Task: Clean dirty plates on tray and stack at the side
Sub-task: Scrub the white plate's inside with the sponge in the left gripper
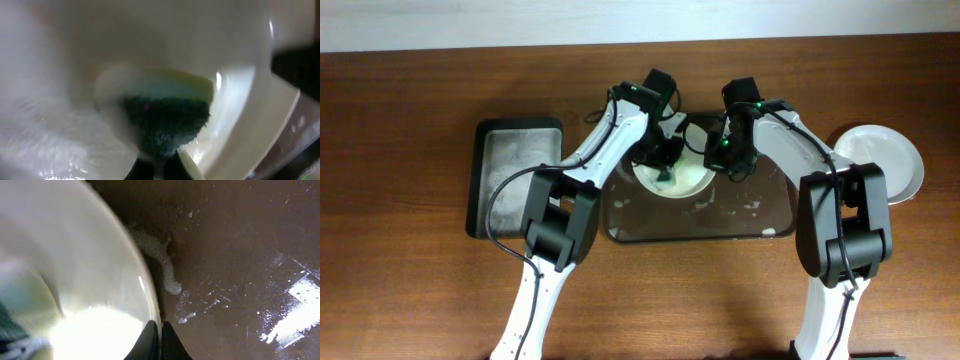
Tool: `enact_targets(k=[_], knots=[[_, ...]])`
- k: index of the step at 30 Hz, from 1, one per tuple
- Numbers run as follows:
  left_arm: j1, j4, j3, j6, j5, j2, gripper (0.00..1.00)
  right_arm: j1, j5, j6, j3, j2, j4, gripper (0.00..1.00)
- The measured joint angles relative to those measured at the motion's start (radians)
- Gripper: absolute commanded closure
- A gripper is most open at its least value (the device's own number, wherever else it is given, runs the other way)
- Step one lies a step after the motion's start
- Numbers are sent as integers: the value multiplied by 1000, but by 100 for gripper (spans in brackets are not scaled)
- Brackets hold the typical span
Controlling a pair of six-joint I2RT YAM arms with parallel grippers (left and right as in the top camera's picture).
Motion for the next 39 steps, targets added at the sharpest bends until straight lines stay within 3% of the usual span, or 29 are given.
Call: enact_targets(k=[8, 14, 19, 27, 33, 39], knots=[[-6, 122, 11, -245, -238, 1, 99, 0, 0, 3, 0, 1, 0, 96], [-11, 63, 25, -339, -356, 2, 100, 1, -8, 4, 0, 1, 2, 96], [0, -50, 33, -232, -344, 2, 99, 1, -8, 4, 0, 1, 2, 96], [31, -107, 31, 63, -35, 12, 99, 1, -7, 3, 0, 1, -4, 96], [30, -18, 22, 95, 56, 19, 99, 1, 0, 3, 0, 1, -3, 96], [22, 112, 18, -29, 19, 26, 99, -1, 15, 5, 0, 1, 4, 96]])
